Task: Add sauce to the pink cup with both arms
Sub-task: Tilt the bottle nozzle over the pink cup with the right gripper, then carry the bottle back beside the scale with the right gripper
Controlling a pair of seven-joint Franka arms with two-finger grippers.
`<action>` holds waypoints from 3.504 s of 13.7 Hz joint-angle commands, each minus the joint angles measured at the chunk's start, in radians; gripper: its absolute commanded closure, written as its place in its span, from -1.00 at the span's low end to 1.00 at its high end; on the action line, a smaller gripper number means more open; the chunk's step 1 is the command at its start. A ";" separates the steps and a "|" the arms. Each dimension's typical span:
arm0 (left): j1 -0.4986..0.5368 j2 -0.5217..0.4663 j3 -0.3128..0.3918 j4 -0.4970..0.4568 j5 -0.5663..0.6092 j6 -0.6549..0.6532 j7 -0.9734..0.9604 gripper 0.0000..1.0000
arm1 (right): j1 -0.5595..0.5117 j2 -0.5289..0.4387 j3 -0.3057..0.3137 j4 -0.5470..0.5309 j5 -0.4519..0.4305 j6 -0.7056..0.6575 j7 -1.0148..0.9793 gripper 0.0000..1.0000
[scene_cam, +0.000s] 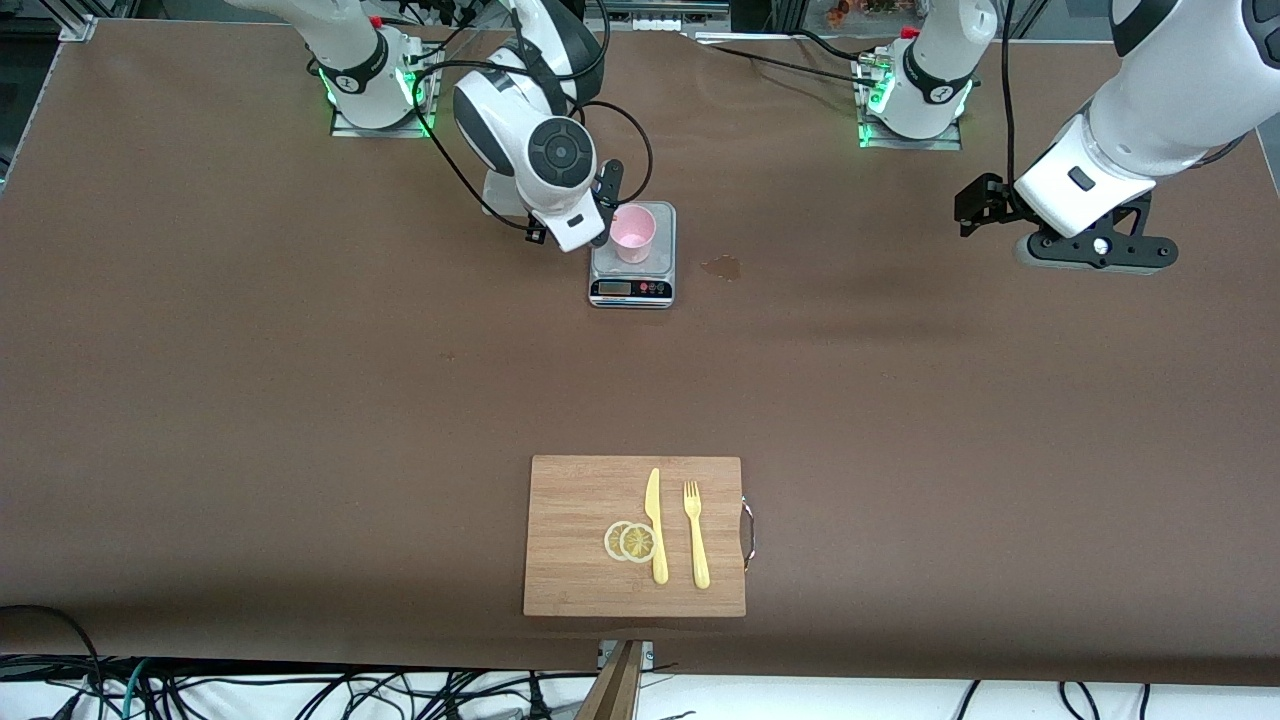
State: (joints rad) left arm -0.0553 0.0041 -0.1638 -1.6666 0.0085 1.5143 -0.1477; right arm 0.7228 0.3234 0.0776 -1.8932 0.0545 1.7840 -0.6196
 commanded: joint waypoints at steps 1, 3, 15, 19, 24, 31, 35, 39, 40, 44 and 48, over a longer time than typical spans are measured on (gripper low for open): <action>0.000 0.019 -0.003 0.033 0.001 -0.008 -0.009 -1.00 | 0.015 0.045 0.004 0.084 -0.056 -0.066 0.049 1.00; -0.001 0.019 -0.005 0.033 0.001 -0.008 -0.009 -1.00 | 0.026 0.069 0.004 0.126 -0.073 -0.101 0.060 1.00; -0.001 0.022 -0.005 0.034 0.001 0.004 -0.009 -1.00 | 0.038 0.088 -0.001 0.158 -0.056 -0.137 0.077 1.00; -0.001 0.025 -0.005 0.034 0.001 0.006 -0.009 -1.00 | -0.009 0.060 0.001 0.157 0.054 -0.124 0.020 1.00; -0.001 0.027 -0.003 0.034 0.001 0.007 -0.009 -1.00 | -0.135 0.017 0.004 0.143 0.192 -0.112 -0.222 1.00; -0.001 0.027 -0.005 0.034 -0.001 0.007 -0.010 -1.00 | -0.403 -0.090 0.004 0.055 0.369 -0.136 -0.691 1.00; -0.001 0.027 -0.011 0.034 -0.001 0.006 -0.010 -1.00 | -0.613 -0.103 0.004 0.019 0.441 -0.225 -1.007 1.00; -0.001 0.027 -0.011 0.034 -0.001 0.006 -0.010 -1.00 | -0.784 -0.075 -0.007 -0.033 0.499 -0.274 -1.339 1.00; -0.001 0.027 -0.011 0.034 0.001 0.006 -0.010 -1.00 | -0.822 -0.052 -0.013 -0.041 0.521 -0.299 -1.423 1.00; -0.001 0.027 -0.011 0.034 0.001 0.006 -0.010 -1.00 | -0.878 0.064 -0.085 -0.047 0.585 -0.383 -1.708 1.00; -0.001 0.027 -0.011 0.033 0.001 0.004 -0.016 -1.00 | -0.901 0.179 -0.137 -0.043 0.604 -0.408 -1.914 1.00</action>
State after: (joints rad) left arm -0.0556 0.0201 -0.1724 -1.6568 0.0085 1.5281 -0.1500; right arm -0.1681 0.4658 -0.0428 -1.9472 0.6279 1.4080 -2.4551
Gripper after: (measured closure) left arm 0.000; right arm 0.740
